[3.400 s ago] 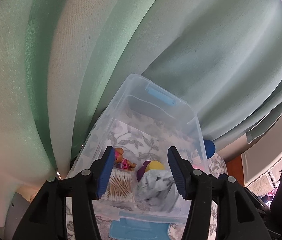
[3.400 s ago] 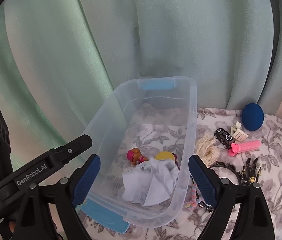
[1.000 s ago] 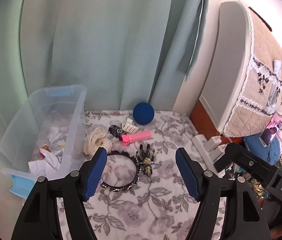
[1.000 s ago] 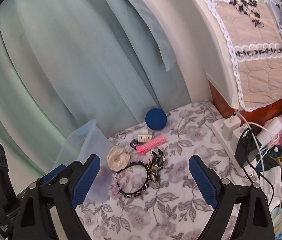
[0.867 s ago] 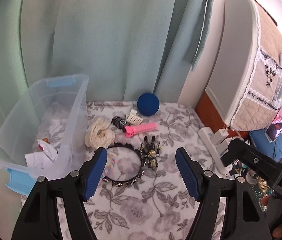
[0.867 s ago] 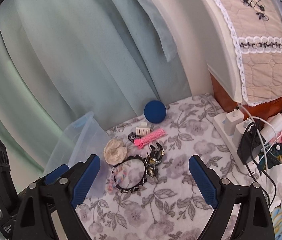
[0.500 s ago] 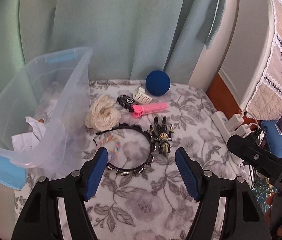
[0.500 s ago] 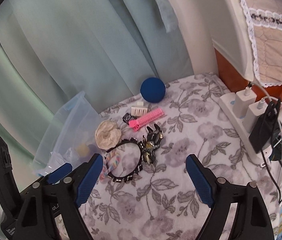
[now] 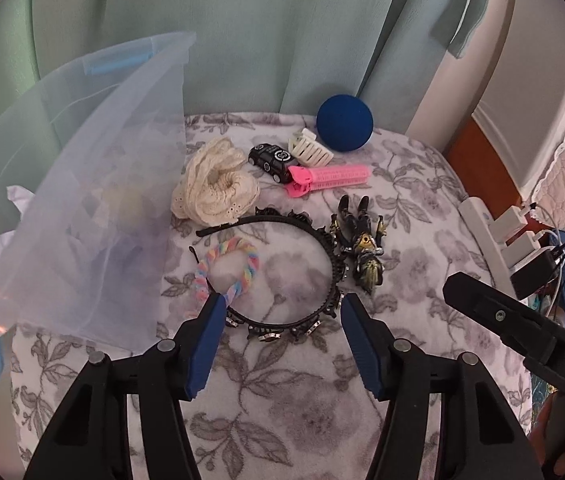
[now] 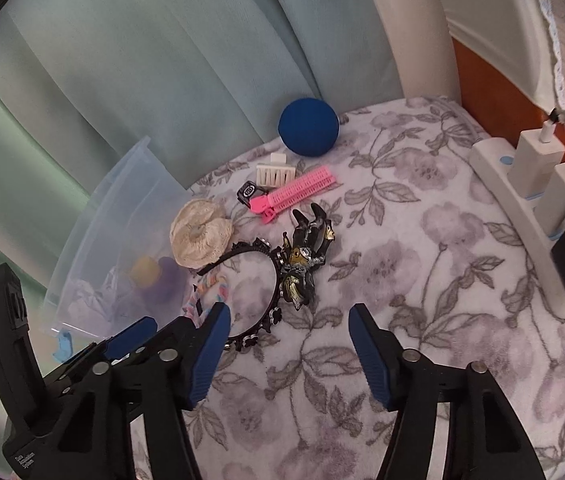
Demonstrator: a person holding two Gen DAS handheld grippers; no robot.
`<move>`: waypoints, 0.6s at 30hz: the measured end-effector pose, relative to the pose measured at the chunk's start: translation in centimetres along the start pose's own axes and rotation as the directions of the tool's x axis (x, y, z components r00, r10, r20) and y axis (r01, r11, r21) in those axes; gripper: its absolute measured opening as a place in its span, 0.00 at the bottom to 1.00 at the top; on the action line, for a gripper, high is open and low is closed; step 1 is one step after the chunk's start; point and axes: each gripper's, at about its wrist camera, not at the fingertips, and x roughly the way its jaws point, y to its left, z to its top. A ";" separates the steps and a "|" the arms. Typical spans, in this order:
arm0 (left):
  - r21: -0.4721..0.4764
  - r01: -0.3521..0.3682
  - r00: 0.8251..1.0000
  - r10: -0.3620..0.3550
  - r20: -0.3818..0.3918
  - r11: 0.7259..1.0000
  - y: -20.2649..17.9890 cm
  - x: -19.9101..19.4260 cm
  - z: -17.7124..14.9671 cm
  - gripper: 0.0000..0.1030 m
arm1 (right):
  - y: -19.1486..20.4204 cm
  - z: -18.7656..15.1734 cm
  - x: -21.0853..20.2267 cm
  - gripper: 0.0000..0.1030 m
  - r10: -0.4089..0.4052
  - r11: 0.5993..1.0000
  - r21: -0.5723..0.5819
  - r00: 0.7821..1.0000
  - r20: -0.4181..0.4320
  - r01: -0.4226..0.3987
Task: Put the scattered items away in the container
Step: 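Grasp the rainbow pipe-cleaner ring with the left gripper while the right grasps the black-gold robot figure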
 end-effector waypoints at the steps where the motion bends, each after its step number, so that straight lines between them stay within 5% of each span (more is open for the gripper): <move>1: 0.003 -0.003 1.000 0.003 -0.003 1.000 0.0 0.3 0.0 0.59 | 0.0 0.1 0.4 0.58 0.001 1.000 -0.001 1.000 -0.006 -0.001; 4: 0.004 -0.007 1.000 0.007 -0.018 1.000 0.0 1.4 0.2 0.58 | -0.1 0.4 1.7 0.50 0.002 1.000 -0.004 1.000 -0.028 -0.002; 18: -0.007 -0.019 0.997 0.018 -0.069 1.000 1.0 5.5 0.9 0.51 | -0.2 1.1 6.1 0.45 0.005 1.000 -0.010 0.996 -0.089 -0.005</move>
